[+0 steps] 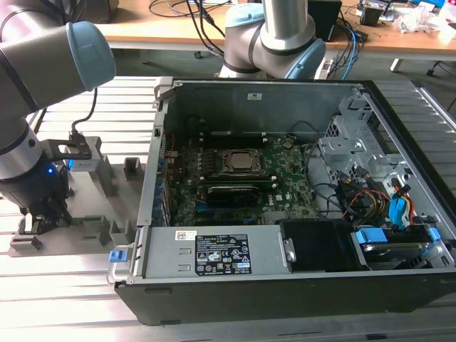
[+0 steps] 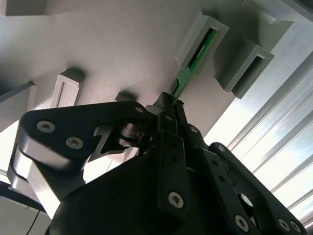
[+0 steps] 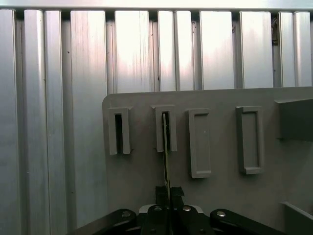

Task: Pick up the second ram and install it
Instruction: 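Pick up the second ram and move it above second insertion slot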

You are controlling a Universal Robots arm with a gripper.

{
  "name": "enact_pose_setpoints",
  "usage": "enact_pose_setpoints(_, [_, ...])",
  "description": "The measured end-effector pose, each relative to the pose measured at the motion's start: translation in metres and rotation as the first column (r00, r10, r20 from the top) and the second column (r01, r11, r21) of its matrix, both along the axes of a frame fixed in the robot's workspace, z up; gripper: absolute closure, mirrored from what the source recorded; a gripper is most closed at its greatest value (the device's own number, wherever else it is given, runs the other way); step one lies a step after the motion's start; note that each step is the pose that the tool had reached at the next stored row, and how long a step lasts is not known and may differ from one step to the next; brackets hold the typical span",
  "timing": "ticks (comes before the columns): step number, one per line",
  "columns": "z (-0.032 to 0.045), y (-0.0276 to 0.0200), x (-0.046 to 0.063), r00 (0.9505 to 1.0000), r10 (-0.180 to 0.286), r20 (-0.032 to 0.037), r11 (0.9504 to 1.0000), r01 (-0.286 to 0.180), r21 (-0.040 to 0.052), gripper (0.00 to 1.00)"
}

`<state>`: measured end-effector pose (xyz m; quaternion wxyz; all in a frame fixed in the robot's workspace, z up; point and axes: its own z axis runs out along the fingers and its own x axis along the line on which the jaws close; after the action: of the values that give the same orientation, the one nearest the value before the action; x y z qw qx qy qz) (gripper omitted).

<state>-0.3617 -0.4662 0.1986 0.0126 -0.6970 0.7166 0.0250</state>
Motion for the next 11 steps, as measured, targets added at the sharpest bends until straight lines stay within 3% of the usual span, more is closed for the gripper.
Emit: enact_pose_setpoints(11, [0.0026,0.0000,-0.0001,1.0000,0.000,0.0000,1.0000,0.000,-0.0001,0.86])
